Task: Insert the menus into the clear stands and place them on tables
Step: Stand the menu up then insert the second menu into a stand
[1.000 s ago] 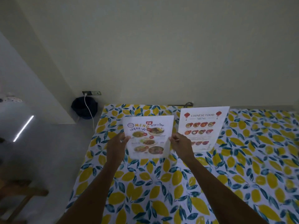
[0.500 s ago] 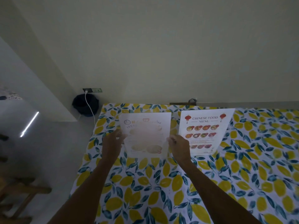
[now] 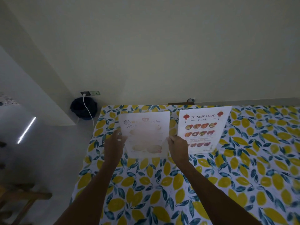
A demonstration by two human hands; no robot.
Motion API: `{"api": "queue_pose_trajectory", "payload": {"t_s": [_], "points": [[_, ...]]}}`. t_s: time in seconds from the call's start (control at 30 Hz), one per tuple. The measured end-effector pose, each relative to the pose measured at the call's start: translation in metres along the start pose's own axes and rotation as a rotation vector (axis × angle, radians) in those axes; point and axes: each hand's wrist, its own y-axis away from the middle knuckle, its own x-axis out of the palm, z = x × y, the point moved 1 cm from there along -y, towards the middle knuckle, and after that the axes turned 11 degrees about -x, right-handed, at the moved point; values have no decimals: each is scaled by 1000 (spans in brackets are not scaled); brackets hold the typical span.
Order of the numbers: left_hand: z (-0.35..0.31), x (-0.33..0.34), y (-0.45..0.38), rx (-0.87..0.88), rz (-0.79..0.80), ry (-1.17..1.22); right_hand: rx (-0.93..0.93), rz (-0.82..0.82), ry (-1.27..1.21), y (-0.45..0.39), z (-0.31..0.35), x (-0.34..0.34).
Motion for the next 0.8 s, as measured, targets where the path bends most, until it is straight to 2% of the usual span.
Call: {"api": "queue_pose_trajectory", "payload": {"t_s": [0.13,0.4,0.47,0.57,0.8], "points": [[3,1,9,-43,64,103,40,35,-43,4,2,3],[7,0,24,-6,162,79,56,156,-50,13,1,-1],[9,-1,27,-36,159,-14,11,185,-2,18,4,-10],[15,-4,36,-51,135,-286,-72,255,115,30,8,-26],[6,17,84,166,146,-450,-97,368,371,67,4,-69]]}}
